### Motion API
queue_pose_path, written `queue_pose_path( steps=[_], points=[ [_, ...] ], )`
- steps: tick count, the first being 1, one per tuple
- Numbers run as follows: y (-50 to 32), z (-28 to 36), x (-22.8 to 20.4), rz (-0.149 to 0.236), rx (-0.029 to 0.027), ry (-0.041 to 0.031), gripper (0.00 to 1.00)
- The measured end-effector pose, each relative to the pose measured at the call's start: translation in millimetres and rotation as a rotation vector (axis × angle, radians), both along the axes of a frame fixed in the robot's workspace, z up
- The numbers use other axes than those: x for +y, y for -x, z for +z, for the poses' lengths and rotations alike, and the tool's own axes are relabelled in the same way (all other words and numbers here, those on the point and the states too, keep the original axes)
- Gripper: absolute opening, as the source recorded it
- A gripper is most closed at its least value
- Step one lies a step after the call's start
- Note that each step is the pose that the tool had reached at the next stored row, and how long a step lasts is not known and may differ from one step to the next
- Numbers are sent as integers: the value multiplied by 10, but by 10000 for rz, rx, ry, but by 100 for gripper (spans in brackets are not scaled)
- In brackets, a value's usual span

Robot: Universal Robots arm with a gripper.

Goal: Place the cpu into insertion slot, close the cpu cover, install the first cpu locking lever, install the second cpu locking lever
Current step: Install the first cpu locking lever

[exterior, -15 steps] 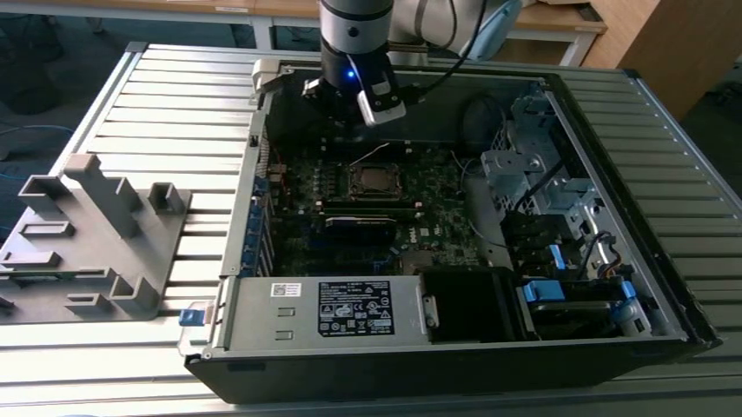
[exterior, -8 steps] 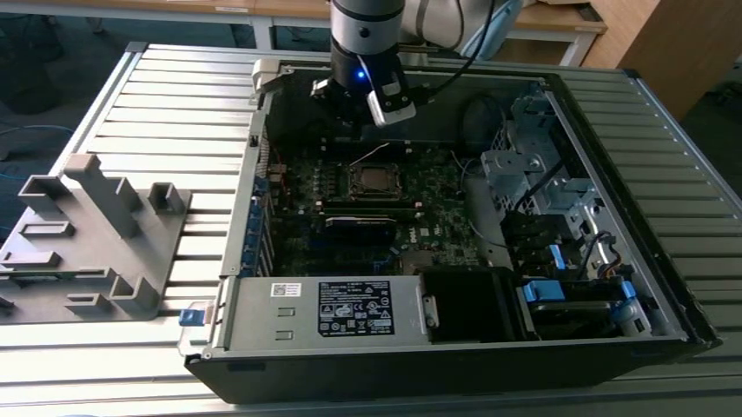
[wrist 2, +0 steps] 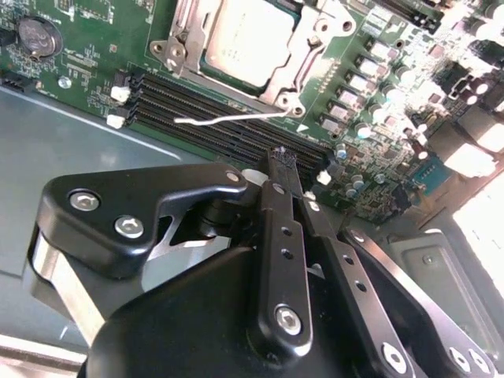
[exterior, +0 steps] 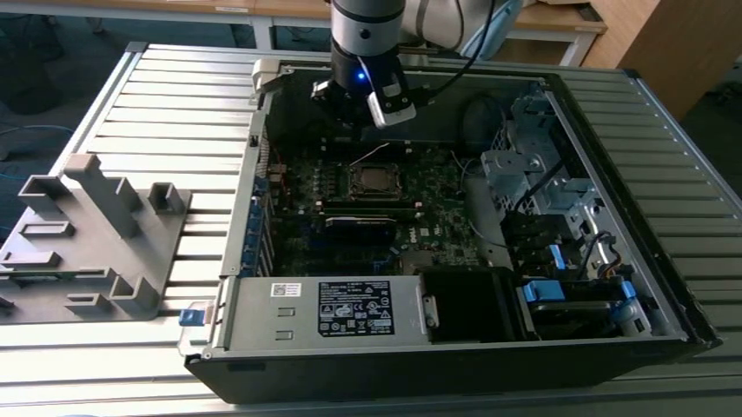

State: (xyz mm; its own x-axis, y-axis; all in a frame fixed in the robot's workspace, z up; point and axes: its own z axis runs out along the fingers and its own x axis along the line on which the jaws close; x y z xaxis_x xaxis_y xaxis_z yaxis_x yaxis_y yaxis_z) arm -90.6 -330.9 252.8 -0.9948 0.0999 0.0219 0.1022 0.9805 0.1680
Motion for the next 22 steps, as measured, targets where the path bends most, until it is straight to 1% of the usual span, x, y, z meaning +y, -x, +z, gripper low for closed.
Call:
queue_pose_path(
  steps=[2, 4, 5, 9, 14, 19, 22],
  points=[
    [-7, -16, 0, 0, 0, 65, 11],
    [-20, -26, 0, 0, 3, 176, 11],
    [-22, -29, 0, -1, 2, 213, 11],
    [-24, -33, 0, 1, 2, 216, 11],
    [-48, -48, 0, 0, 3, 220, 11],
    [-49, -49, 0, 0, 3, 219, 11],
    [-49, -65, 0, 0, 2, 217, 11]
  ],
)
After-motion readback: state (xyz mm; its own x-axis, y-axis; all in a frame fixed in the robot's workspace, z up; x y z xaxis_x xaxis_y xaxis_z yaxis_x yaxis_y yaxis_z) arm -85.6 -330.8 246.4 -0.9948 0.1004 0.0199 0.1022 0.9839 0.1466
